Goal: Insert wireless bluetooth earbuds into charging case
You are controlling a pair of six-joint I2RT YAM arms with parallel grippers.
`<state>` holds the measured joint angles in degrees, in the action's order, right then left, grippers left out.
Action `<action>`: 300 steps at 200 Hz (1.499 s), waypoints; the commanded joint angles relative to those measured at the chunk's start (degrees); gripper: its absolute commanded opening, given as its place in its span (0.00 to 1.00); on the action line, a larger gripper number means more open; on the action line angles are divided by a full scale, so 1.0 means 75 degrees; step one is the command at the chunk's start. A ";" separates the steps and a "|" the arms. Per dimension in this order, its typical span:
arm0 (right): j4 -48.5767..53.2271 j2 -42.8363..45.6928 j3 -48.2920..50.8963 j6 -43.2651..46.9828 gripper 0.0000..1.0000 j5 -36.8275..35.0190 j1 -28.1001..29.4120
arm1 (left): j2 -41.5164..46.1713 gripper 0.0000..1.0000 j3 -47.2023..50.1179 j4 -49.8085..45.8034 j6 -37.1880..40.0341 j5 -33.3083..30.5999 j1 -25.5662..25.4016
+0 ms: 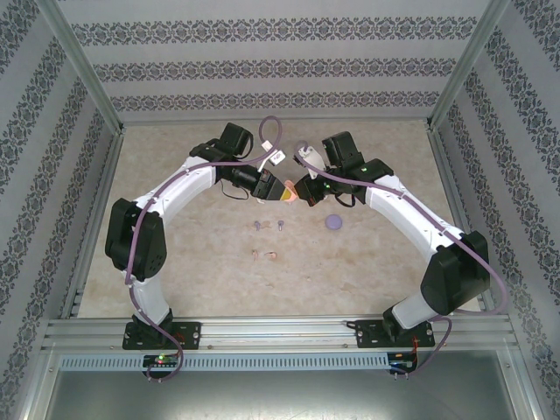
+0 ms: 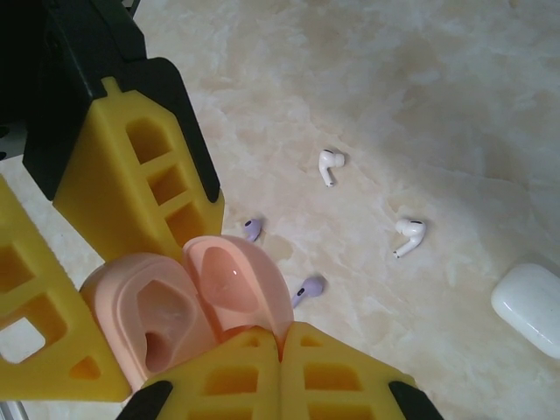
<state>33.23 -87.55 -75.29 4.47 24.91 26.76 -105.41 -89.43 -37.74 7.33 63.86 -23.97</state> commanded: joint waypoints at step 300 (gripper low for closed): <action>-0.0501 -0.1447 0.0760 -0.7241 0.58 -0.3430 0.3688 | 0.4482 0.00 0.5854 0.9719 -0.2848 -0.7806 0.1128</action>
<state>27.83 -95.13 -65.47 -45.36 3.36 52.75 -73.58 -47.79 26.48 -10.28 13.65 -17.50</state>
